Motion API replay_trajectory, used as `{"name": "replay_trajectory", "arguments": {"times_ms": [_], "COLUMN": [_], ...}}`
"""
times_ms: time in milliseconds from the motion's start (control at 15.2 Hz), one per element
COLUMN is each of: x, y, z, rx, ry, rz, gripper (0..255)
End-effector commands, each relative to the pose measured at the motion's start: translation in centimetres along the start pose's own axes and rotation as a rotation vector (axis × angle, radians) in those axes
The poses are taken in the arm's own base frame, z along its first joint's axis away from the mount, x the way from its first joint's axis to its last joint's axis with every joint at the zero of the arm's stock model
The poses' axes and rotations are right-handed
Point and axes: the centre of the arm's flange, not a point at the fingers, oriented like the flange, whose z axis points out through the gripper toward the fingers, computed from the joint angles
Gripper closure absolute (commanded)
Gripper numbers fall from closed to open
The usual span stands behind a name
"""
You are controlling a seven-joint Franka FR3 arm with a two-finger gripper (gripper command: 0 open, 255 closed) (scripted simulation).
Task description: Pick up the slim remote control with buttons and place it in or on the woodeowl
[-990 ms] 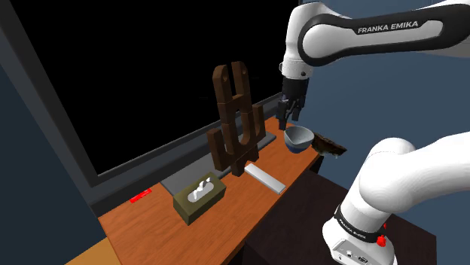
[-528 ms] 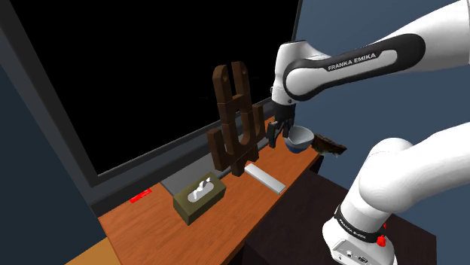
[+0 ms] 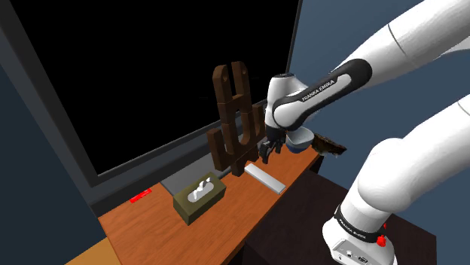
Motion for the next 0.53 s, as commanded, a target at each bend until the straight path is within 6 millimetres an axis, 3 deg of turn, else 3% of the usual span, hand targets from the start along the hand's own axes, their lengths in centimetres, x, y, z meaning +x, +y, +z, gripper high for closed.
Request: {"name": "replay_trajectory", "arguments": {"times_ms": [0, 396, 462], "x": [0.5, 2.7, 2.9], "y": [0.4, 1.2, 1.3], "z": [2.6, 10.1, 10.6], "rx": [-0.002, -0.009, -0.010], "ry": [0.010, 0.023, 0.023], "rz": [0.006, 0.022, 0.023], "gripper": [0, 0, 0]}}
